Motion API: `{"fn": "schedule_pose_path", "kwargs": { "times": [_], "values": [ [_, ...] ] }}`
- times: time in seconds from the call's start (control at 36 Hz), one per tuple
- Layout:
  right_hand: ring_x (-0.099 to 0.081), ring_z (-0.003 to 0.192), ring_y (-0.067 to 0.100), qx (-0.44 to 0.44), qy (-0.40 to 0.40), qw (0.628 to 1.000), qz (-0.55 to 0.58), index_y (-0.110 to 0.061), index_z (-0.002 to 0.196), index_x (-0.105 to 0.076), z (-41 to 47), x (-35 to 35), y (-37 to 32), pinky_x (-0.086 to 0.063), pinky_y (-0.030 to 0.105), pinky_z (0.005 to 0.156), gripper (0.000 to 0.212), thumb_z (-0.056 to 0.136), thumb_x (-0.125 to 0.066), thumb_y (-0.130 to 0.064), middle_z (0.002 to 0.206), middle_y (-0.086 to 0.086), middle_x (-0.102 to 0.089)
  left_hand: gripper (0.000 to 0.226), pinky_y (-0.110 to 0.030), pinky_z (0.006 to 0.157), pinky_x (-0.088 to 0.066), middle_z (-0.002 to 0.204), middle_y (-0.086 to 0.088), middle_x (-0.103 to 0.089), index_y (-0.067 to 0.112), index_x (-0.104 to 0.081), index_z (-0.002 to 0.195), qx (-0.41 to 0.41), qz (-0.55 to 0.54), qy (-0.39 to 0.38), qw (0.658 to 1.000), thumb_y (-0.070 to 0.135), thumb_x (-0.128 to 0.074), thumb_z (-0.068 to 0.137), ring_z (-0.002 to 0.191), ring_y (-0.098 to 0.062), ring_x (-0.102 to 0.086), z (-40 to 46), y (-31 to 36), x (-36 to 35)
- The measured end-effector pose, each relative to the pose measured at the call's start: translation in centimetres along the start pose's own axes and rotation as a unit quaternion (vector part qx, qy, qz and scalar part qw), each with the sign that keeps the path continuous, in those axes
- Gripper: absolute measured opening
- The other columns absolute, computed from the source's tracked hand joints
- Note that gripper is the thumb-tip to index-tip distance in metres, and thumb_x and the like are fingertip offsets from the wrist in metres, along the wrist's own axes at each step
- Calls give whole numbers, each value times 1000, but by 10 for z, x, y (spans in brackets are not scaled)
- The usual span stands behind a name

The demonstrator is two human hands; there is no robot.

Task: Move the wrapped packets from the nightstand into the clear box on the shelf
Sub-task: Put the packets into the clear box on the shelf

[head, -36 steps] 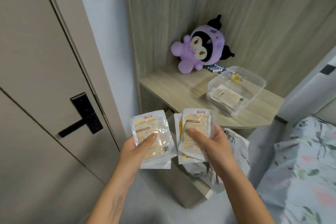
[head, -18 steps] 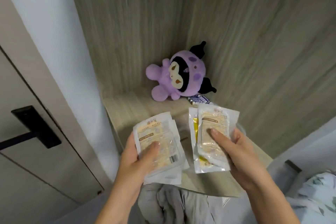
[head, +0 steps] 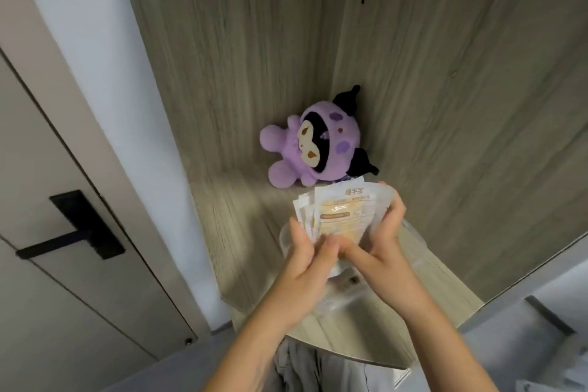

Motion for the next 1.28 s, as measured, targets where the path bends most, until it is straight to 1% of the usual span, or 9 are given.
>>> {"fn": "schedule_pose_path", "kwargs": {
  "times": [0.31, 0.39, 0.56, 0.75, 0.86, 0.94, 1.08, 1.17, 1.28],
  "values": [
    [-65, 108, 26, -60, 50, 997, -9, -4, 115, -52, 2, 18, 34, -52, 39, 92, 51, 71, -78, -3, 111, 13, -69, 39, -12, 83, -47, 105, 12, -69, 21, -48, 117, -4, -38, 10, 999, 2, -55, 84, 101, 4, -63, 22, -11, 2],
    [-64, 99, 2, -101, 19, 987, -124, -18, 110, -54, 5, 11, 35, -50, 20, 85, 48, 71, -77, -31, 105, -7, -68, 50, -12, 78, -49, 109, 5, -66, 17, -38, 125, 31, -70, 47, 996, 2, -55, 79, 95, 4, -65, 24, -25, -2],
    [-39, 67, -38, -138, -40, 965, -221, -34, 82, -38, 6, 10, 34, -34, -4, 63, 46, 77, -77, -11, 86, -20, -52, 41, -15, 69, -51, 105, 1, -64, 18, -40, 121, 109, -43, 101, 988, -8, -46, 90, 90, -5, -65, 28, -43, 6],
    [-69, 88, 8, -158, -53, 981, -103, -10, 107, -62, 26, 34, 30, -53, 21, 75, 37, 75, -74, 5, 97, -2, -72, 42, -13, 83, -43, 108, 26, -60, 44, -47, 107, 44, 91, 16, 995, 6, -56, 89, 101, 13, -56, 27, -17, 5],
    [-69, 88, 10, -170, -73, 961, -207, -23, 93, -63, 54, 70, 3, -54, 23, 82, 29, 74, -79, -8, 89, -9, -74, 37, -17, 92, -42, 130, 17, -56, 38, -57, 125, -67, 456, -23, 887, 18, -44, 96, 117, 2, -51, 21, 0, -3],
    [-57, 61, 5, -269, -173, 840, -439, -20, 71, -52, 63, 72, 12, -43, 11, 50, 26, 77, -77, -27, 55, -14, -64, 39, -27, 106, -36, 151, 5, -39, 35, -52, 134, -42, 593, -102, 797, 22, -46, 98, 141, -10, -31, 21, -22, -15],
    [-57, 68, 17, -322, -287, 674, -599, -11, 94, -54, 57, 59, 58, -42, 20, 49, 34, 80, -73, -35, 84, 4, -60, 56, -33, 110, -34, 159, 0, -20, 36, -34, 145, 4, 632, -180, 754, 17, -53, 96, 145, -18, -22, 29, -43, -18],
    [-58, 68, 17, -364, -290, 692, -552, -7, 106, -60, 47, 58, 76, -42, 21, 51, 44, 78, -75, -37, 86, 5, -63, 47, -37, 105, -37, 153, -7, -31, 26, -42, 143, 37, 675, -200, 709, 25, -52, 97, 139, -25, -32, 30, -42, -14],
    [-44, 37, 2, -454, -293, 772, -335, -13, 56, -51, 34, 48, 86, -35, 16, 43, 36, 87, -69, -13, 44, -11, -48, 34, -26, 76, -35, 121, -3, -63, 25, -62, 124, -16, 708, -125, 695, 41, -48, 97, 113, -24, -59, 36, -33, -5]
  ]
}}
Point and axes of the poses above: each hand's wrist, its own z-axis towards the middle knuckle, its own x-axis out of the back of the hand, y = z × x, the point moved 7 cm from there along z, towards the middle knuckle
